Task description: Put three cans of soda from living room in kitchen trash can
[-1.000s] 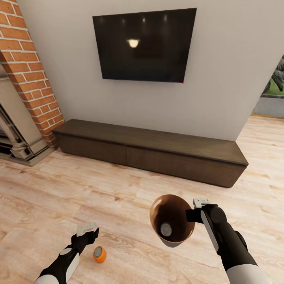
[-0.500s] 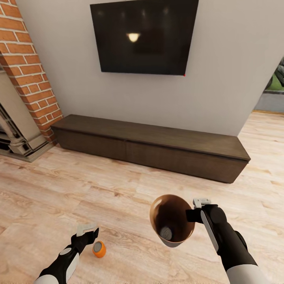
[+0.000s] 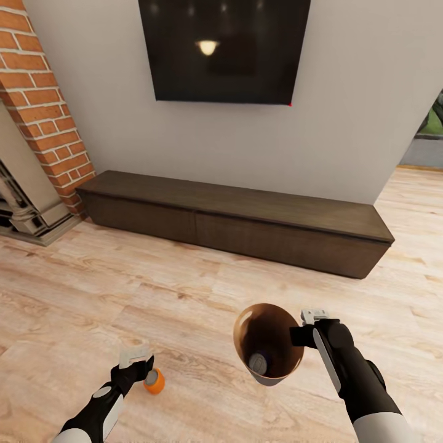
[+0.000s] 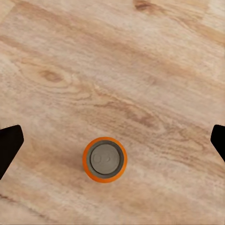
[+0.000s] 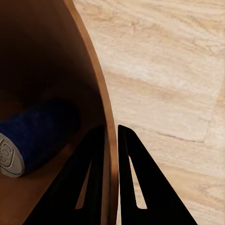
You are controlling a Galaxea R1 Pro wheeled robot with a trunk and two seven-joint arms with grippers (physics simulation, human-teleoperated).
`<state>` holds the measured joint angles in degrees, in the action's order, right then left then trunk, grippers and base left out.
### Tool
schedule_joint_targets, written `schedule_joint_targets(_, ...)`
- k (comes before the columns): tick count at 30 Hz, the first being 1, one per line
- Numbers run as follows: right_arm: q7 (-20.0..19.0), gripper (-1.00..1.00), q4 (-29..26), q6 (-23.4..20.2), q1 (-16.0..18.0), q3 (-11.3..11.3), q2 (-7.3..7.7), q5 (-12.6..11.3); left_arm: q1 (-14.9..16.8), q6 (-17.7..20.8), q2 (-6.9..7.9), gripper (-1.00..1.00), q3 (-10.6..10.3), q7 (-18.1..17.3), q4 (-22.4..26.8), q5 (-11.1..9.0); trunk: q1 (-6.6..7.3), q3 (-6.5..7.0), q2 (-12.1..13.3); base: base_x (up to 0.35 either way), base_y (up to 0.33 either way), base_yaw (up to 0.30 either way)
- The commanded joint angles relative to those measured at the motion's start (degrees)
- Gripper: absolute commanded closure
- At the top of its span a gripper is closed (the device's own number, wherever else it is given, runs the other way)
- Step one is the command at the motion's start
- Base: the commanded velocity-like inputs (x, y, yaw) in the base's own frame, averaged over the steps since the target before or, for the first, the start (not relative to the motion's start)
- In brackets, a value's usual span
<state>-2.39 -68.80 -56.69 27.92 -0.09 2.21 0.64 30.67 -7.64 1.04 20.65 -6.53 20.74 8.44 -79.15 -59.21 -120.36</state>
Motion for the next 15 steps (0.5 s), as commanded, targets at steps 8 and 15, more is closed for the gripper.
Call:
schedule_joint_targets(8, -0.3, 1.00, 0.0, 0.0, 0.0, 0.0, -0.01, -1.0, 0.0, 0.0, 0.00, -1.00, 0.0, 0.0, 0.0, 0.0, -1.76, -2.17, -3.2, 0.000, 0.000, 0.000)
schedule_joint_targets(15, -0.4, 1.00, 0.0, 0.0, 0.0, 0.0, -0.01, -1.0, 0.0, 0.0, 0.00, -1.00, 0.0, 0.0, 0.0, 0.0, -3.29, -4.07, -6.0, 0.000, 0.000, 0.000)
